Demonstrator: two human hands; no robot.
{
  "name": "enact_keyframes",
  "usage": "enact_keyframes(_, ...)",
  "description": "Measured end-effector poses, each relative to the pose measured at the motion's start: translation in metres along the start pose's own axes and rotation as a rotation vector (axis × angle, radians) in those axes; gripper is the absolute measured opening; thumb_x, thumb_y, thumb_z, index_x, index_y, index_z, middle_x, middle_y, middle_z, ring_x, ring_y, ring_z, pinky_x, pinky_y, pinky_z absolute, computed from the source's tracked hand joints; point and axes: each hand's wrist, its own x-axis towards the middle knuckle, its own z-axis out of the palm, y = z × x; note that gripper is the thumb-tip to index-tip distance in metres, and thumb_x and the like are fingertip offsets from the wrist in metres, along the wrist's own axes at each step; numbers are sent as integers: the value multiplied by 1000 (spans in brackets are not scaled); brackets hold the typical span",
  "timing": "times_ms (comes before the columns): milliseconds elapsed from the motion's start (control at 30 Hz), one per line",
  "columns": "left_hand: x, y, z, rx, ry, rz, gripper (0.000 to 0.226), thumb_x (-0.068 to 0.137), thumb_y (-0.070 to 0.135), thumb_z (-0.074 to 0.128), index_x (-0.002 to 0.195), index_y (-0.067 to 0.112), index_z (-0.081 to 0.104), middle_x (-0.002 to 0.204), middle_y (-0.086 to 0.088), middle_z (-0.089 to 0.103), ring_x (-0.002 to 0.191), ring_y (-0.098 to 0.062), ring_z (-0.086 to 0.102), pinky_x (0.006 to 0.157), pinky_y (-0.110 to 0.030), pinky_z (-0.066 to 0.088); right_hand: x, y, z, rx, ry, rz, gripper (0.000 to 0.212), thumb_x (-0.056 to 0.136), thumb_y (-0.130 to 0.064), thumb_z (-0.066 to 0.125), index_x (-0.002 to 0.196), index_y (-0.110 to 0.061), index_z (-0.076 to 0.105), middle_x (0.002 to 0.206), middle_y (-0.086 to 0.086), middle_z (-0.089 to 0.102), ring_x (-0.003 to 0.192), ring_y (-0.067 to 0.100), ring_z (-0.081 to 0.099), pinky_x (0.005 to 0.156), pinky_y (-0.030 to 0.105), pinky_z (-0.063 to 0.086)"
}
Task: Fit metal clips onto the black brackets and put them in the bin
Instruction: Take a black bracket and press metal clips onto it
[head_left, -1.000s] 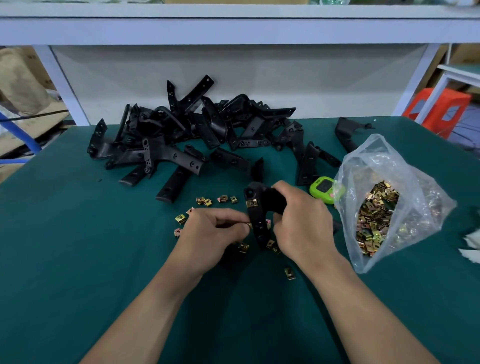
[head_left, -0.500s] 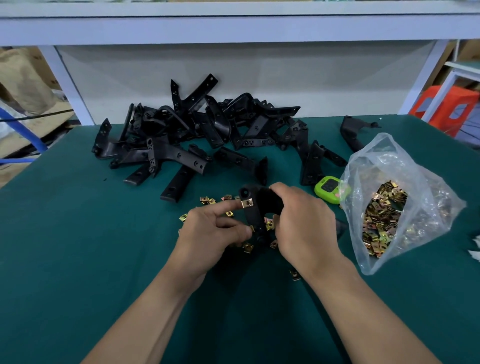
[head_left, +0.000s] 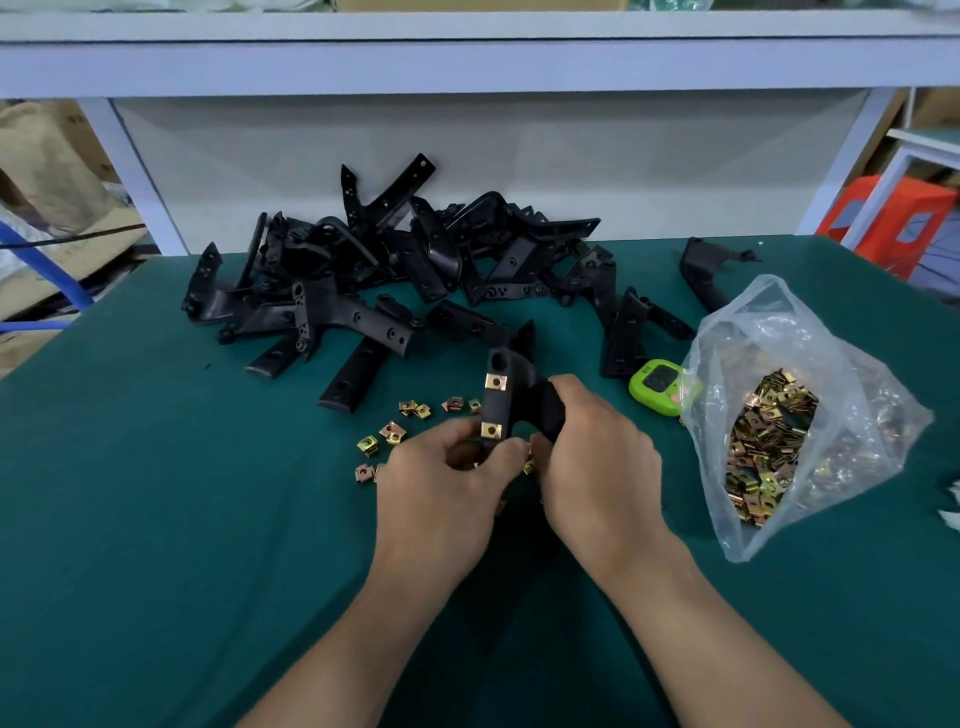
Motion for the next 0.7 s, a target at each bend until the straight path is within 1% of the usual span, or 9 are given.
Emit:
enact_keyframes(67,-3,-1,1,118,22,55,32,86,42,74,64,22,65,47,10,56,43,-3,46,45,-15,36,1,1,0,18,24,-23,33,93,-23,66,122,-29,49,94,-7,64,78,27,56,65,36,33)
enact_keyframes(100,-3,-1,0,152,54,71,37,87,42,73,61,19,61,47,9,55,43,-5,45,45,-17,35,1,1,0,17,26,-40,36,93,-26,67,124,-30,49,94,-7,65,79,28,58,65,36,33)
enact_keyframes(233,-1,-4,-4,248,138,98,40,88,40,69,58,20,53,52,11,56,52,-11,51,51,-30,39,0,1,4,41,-3,-66,41,91,-33,70,127,-31,49,87,-9,65,84,30,65,67,36,35)
enact_keyframes(300,-1,-6,-4,269,144,111,42,89,44,68,58,22,52,55,13,57,55,-11,52,52,-31,38,-1,3,7,51,-18,-54,40,91,-36,70,126,-32,50,73,-14,50,82,31,64,66,37,34)
enact_keyframes(367,-2,-7,-4,302,148,137,44,90,50,66,57,25,50,60,18,59,59,-9,54,52,-29,34,-1,4,9,54,-25,-40,43,91,-38,70,128,-33,50,67,-18,37,79,30,61,67,36,33)
enact_keyframes(400,-2,-8,-4,311,152,152,45,90,52,66,57,26,49,61,20,59,60,-8,54,52,-28,32,-1,4,9,66,-31,-41,43,90,-38,70,128,-33,50,68,-18,38,77,29,59,67,36,34)
enact_keyframes(533,0,-12,-4,336,181,185,46,90,52,64,59,23,48,62,20,59,54,-11,50,52,-31,35,1,3,9,150,-90,-54,40,88,-33,71,124,-34,54,83,-9,65,83,29,65,72,40,51)
enact_keyframes(633,0,-12,-4,355,156,168,44,92,52,62,61,24,47,50,9,52,48,-10,47,52,-32,36,-2,3,10,152,-107,-60,29,87,-34,71,109,-35,53,81,-8,66,81,30,65,73,43,55)
enact_keyframes(700,-1,-12,-4,404,141,168,44,94,52,60,62,24,47,46,8,47,45,-8,45,52,-32,34,-4,3,12,162,-101,-65,27,86,-36,71,106,-36,53,81,-8,66,81,30,65,74,45,55)
